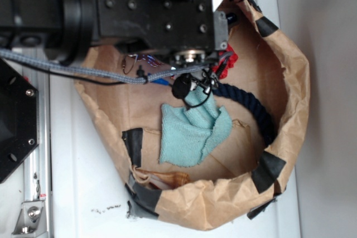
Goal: Grab the silver keys.
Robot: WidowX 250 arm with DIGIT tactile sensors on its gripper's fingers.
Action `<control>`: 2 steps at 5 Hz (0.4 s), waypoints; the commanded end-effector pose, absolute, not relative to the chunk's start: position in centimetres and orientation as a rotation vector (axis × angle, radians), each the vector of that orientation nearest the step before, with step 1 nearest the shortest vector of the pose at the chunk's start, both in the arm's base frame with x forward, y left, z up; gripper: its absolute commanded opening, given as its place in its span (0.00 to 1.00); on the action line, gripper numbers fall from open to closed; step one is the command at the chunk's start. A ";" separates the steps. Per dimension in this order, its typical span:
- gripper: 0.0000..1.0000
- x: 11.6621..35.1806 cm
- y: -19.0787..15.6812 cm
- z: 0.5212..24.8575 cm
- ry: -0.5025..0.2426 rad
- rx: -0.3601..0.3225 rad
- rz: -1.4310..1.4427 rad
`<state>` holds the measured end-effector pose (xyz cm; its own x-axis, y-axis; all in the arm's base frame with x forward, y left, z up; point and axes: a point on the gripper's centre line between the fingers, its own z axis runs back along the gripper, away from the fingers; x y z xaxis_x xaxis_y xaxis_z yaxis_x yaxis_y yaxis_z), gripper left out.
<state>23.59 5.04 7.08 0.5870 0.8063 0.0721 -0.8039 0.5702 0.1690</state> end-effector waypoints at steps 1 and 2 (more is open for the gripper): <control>1.00 23.3 6.5 7.8 -0.064 0.178 0.954; 1.00 23.4 6.6 6.0 -0.096 0.119 0.899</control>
<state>23.54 5.44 5.09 0.6376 0.7634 0.1030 -0.7703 0.6305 0.0957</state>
